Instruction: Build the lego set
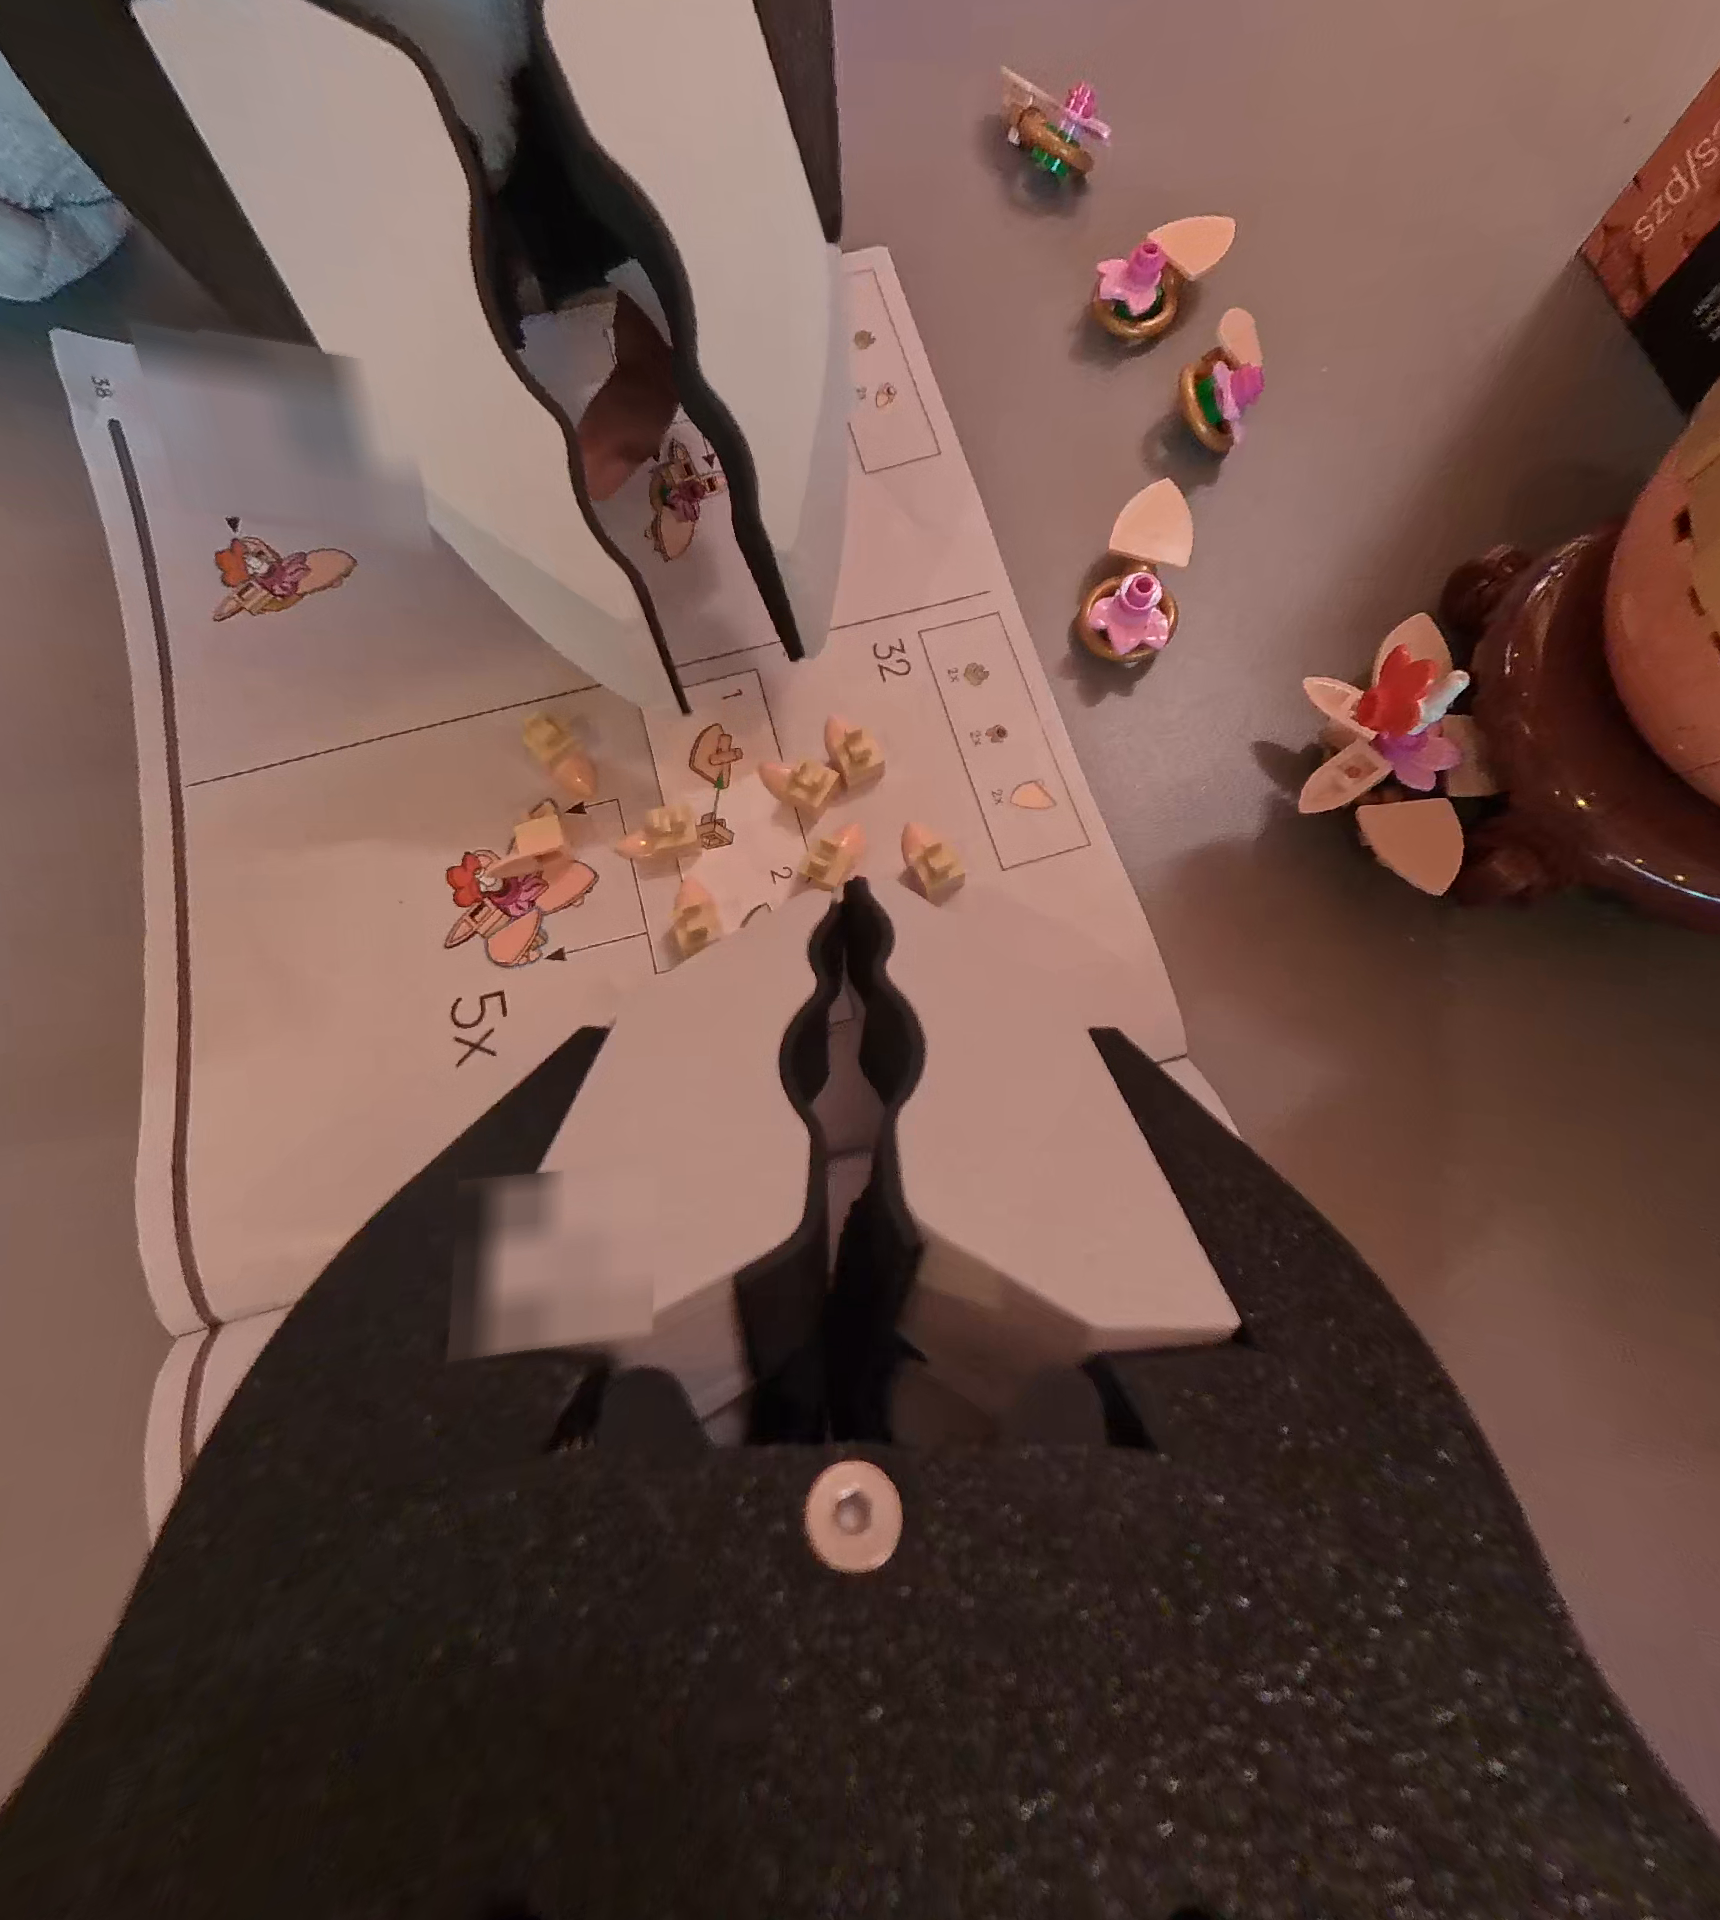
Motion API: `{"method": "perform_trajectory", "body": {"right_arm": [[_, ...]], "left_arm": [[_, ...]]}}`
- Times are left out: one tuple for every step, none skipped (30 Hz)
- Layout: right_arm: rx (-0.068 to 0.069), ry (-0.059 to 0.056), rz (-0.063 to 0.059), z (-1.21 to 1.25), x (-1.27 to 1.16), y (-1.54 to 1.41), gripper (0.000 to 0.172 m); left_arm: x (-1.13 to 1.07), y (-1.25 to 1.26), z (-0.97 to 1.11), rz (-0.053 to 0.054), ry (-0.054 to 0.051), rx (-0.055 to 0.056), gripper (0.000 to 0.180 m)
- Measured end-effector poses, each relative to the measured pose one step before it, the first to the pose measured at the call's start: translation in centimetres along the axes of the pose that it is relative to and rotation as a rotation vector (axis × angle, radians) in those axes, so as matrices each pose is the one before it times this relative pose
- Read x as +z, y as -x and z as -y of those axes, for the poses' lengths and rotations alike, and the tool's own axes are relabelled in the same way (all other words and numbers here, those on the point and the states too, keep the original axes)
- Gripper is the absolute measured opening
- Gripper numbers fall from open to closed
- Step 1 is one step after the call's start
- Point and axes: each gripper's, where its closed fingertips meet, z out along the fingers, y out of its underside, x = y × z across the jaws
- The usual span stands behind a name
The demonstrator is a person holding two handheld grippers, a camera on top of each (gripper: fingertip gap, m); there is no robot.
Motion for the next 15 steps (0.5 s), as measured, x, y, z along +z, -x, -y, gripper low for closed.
{"method": "perform_trajectory", "body": {"right_arm": [[0.0046,-0.0025,-0.0036,0.003,-0.153,-0.132,0.0],[0.0043,-0.0092,-0.0048,0.09,-0.183,-0.172,0.0],[0.0079,-0.0157,-0.0095,0.189,-0.186,-0.231,0.0],[0.0089,-0.0203,-0.0076,0.253,-0.171,-0.218,0.003],[0.0079,-0.0216,-0.0049,0.279,-0.127,-0.17,0.009],[0.0056,-0.0197,-0.0065,0.244,-0.111,-0.17,0.014],[0.0036,-0.0152,-0.0115,0.191,-0.092,-0.221,0.018],[0.0035,-0.0142,-0.02,0.194,-0.097,-0.338,0.023],[0.0022,-0.0171,-0.0232,0.245,-0.115,-0.375,0.027],[-0.0028,-0.0244,-0.0172,0.349,-0.164,-0.257,0.031],[-0.0056,-0.0335,-0.0145,0.466,-0.194,-0.209,0.032],[-0.0064,-0.0409,-0.0154,0.569,-0.241,-0.215,0.034],[-0.0075,-0.0472,-0.0113,0.656,-0.254,-0.166,0.036],[-0.0075,-0.0529,-0.008,0.742,-0.274,-0.127,0.039],[-0.0081,-0.061,-0.0043,0.889,-0.32,-0.044,0.04]], "left_arm": [[-0.189,0.153,-0.141,0.0077,0.0068,0.005,0.021],[-0.271,0.317,-0.104,0.0165,0.0024,0.0017,0.022],[-0.336,0.422,-0.034,0.0208,-0.0033,-0.0045,0.023],[-0.348,0.5,0.01,0.0224,-0.0082,-0.0119,0.025],[-0.316,0.584,0.049,0.0249,-0.0122,-0.0194,0.028],[-0.28,0.628,0.083,0.0256,-0.0143,-0.0241,0.032],[-0.259,0.611,0.138,0.023,-0.0185,-0.0262,0.036],[-0.273,0.629,0.267,0.0241,-0.0264,-0.0272,0.042],[-0.322,0.682,0.406,0.0277,-0.0347,-0.0252,0.045],[-0.375,0.648,0.593,0.0273,-0.0447,-0.019,0.05],[-0.419,0.568,0.767,0.0251,-0.056,-0.0095,0.057],[-0.447,0.511,0.895,0.0225,-0.0667,0.0003,0.067],[-0.431,0.582,1.025,0.0285,-0.0758,0.004,0.078],[-0.406,0.711,1.092,0.0354,-0.0808,0.0019,0.087],[-0.34,0.611,1.05,0.0257,-0.0771,-0.0029,0.092]]}}
